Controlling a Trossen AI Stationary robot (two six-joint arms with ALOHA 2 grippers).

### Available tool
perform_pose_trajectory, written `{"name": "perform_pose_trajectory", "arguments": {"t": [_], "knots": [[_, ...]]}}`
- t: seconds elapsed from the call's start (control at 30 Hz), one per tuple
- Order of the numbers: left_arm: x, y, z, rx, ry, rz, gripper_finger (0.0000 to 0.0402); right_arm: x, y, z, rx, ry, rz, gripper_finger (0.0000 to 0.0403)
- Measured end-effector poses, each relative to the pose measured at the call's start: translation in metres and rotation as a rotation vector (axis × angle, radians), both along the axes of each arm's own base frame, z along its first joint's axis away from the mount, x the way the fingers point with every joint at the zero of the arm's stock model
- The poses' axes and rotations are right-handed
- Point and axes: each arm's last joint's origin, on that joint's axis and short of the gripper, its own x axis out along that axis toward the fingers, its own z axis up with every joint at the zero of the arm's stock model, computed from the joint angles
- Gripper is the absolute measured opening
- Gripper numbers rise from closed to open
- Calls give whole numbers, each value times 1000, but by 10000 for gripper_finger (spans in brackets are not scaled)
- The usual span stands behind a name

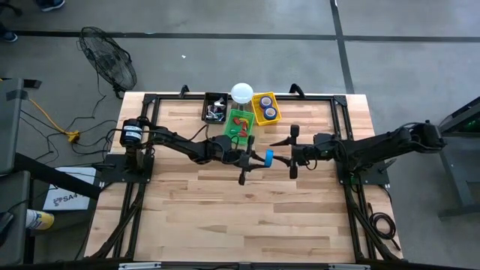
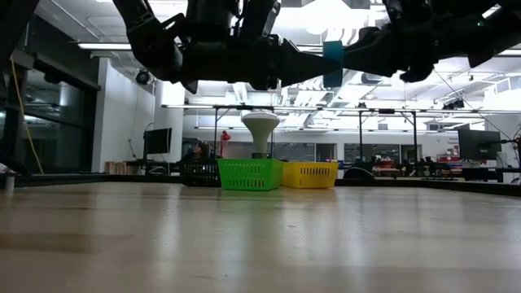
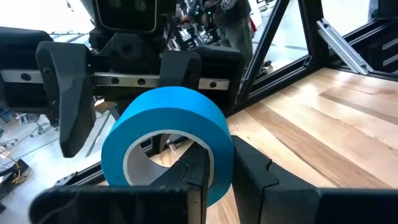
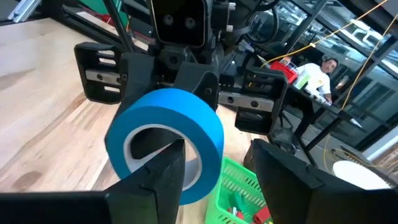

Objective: Pick and place Stapler, Stapler remover, tape
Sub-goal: Put the light blue tape into the yellow bin

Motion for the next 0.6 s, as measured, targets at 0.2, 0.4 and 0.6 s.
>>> {"name": "perform_pose_trajectory", "arguments": {"t": [0.2,0.4,0.6], "knots": [[0,0,0,0,0,-2,40,3,-1,-2,-11,-6,-26,162],[0,0,0,0,-1,0,40,3,-1,-3,-11,2,-23,117],[0,0,0,1,-2,4,40,3,-1,-3,-10,5,-22,65]]}}
